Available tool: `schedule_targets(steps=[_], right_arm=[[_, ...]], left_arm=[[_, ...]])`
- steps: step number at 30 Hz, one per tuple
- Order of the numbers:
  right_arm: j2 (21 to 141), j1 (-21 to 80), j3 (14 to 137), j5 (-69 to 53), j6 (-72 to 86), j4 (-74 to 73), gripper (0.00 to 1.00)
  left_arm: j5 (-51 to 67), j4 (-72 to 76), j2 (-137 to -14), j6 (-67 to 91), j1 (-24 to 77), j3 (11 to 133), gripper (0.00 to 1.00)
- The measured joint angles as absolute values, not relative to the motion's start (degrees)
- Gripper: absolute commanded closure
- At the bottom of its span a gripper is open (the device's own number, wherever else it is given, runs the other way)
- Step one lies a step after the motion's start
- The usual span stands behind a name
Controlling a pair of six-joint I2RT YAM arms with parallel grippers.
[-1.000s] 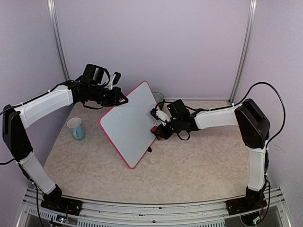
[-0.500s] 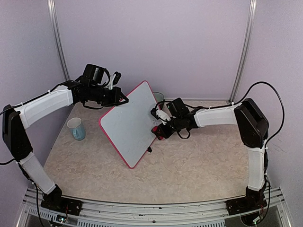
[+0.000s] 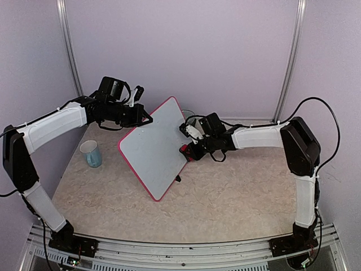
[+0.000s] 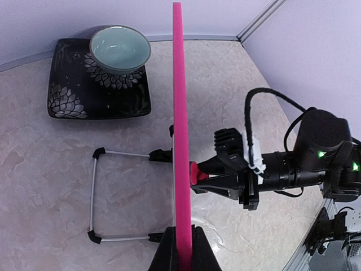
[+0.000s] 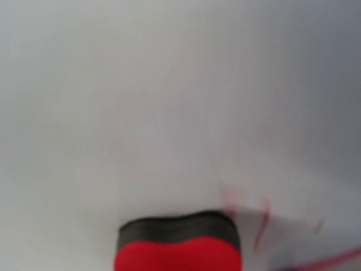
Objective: Erase the whiteboard
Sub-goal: Erase the whiteboard at the center of the board.
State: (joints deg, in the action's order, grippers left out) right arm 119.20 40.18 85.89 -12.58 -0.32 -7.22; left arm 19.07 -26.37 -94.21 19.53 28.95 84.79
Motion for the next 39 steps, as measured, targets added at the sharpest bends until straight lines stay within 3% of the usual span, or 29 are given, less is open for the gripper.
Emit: schedule_targets(steps=[10, 23, 39], right_arm=[[121.0, 39.5, 81.2, -12.5, -0.3, -8.9, 1.00], [122.1, 39.0, 97.1, -11.7, -0.6, -15.6, 1.00], [122.4, 38.4, 85.1, -12.0, -0.6, -11.7, 1.00]], left_arm=[[19.6, -26.2, -94.1, 19.5, 28.9, 84.8, 1.00], [19.5, -26.2, -94.1, 20.1, 28.9, 84.8, 1.00], [20.3, -25.8, -94.1, 20.1, 28.6, 84.6, 1.00]])
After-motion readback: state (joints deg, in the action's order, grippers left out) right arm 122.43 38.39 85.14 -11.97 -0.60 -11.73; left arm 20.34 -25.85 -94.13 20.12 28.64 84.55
